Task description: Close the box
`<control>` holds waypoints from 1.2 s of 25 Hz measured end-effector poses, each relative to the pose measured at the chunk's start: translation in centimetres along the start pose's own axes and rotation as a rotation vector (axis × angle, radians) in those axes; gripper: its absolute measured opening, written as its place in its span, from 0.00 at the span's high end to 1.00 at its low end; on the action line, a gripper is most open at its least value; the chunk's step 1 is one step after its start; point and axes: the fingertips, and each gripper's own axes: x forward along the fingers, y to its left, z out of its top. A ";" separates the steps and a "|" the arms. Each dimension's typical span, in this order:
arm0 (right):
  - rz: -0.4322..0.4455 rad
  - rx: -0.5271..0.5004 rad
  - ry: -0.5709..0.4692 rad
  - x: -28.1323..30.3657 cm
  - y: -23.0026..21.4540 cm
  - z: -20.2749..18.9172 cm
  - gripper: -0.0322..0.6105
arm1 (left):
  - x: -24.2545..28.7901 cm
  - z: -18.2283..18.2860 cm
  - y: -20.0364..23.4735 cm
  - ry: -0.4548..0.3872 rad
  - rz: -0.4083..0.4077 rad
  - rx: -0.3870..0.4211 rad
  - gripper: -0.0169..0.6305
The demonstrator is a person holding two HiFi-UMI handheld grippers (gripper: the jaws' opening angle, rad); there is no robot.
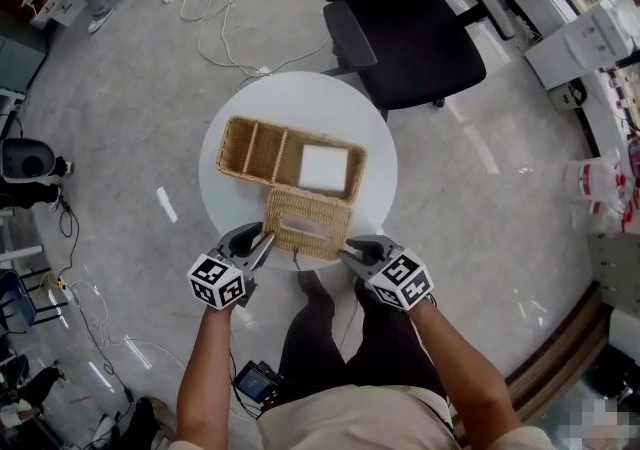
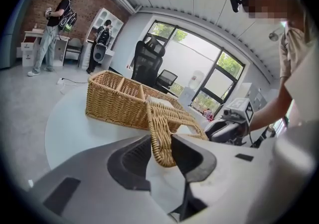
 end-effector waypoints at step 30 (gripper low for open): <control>-0.078 -0.147 -0.040 -4.9 -1.7 1.2 0.64 | 0.0 7.7 -0.6 -0.191 0.023 -0.074 0.79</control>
